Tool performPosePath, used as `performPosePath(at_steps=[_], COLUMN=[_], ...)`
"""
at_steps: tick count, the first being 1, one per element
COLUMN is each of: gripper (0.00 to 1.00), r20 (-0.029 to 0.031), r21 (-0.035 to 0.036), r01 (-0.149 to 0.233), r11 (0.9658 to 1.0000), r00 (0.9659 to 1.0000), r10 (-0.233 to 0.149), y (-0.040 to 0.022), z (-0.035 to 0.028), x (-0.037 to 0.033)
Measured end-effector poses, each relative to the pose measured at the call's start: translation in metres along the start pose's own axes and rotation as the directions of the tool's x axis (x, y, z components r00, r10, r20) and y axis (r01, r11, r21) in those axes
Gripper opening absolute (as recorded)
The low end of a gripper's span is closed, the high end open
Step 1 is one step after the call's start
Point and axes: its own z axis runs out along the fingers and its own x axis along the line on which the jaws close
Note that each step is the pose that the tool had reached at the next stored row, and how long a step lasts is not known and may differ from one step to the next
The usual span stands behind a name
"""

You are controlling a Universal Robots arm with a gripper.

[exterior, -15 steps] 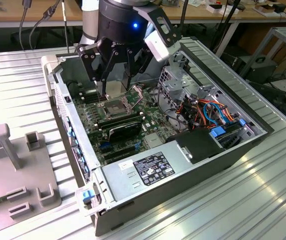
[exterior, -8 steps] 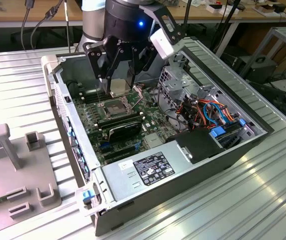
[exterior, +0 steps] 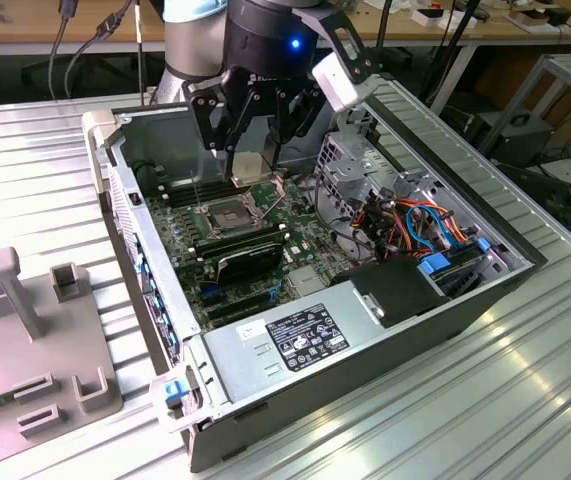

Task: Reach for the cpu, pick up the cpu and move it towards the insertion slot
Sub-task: 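Pick up the cpu and move it towards the insertion slot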

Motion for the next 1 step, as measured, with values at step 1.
performPosePath(at_steps=[1], gripper=[0.55], r20=[0.0000], r21=[0.0001], r01=[-0.001], r11=[1.0000], r00=[1.0000], r10=[0.001], y=[0.0000], z=[0.0000], x=[-0.0016])
